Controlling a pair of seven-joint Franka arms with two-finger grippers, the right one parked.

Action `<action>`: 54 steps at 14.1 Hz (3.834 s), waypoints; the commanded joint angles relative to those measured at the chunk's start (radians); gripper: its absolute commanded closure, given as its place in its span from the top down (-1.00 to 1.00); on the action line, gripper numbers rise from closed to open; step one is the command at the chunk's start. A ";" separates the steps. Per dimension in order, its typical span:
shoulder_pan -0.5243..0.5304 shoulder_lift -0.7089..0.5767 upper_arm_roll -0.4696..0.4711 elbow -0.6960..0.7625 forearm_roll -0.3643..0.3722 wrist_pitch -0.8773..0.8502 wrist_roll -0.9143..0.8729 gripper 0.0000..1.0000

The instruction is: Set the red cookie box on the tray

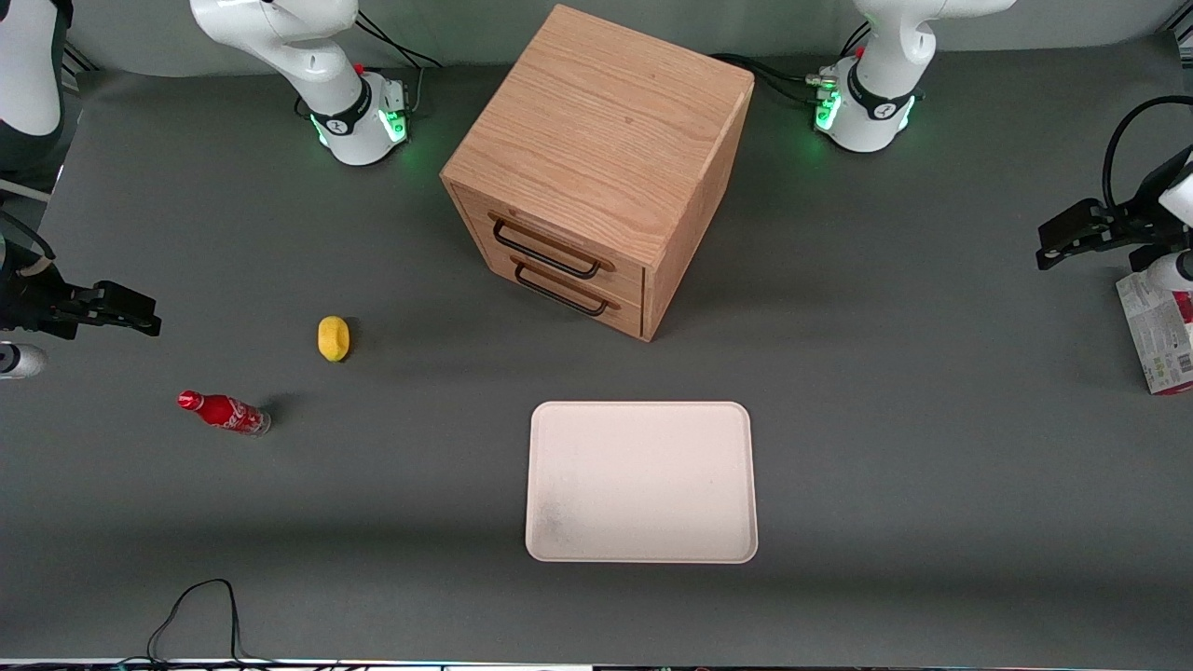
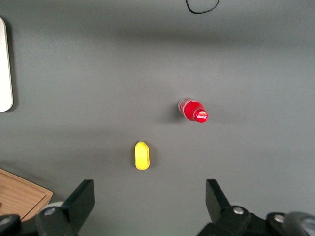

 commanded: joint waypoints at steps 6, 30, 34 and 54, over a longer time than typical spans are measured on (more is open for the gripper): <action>-0.008 -0.017 0.016 -0.015 -0.007 -0.042 -0.009 1.00; 0.785 0.269 0.016 -0.111 0.042 0.369 0.505 1.00; 0.761 0.278 0.009 -0.300 0.030 0.601 0.579 1.00; 0.742 0.442 0.006 -0.377 0.005 0.908 0.589 -0.81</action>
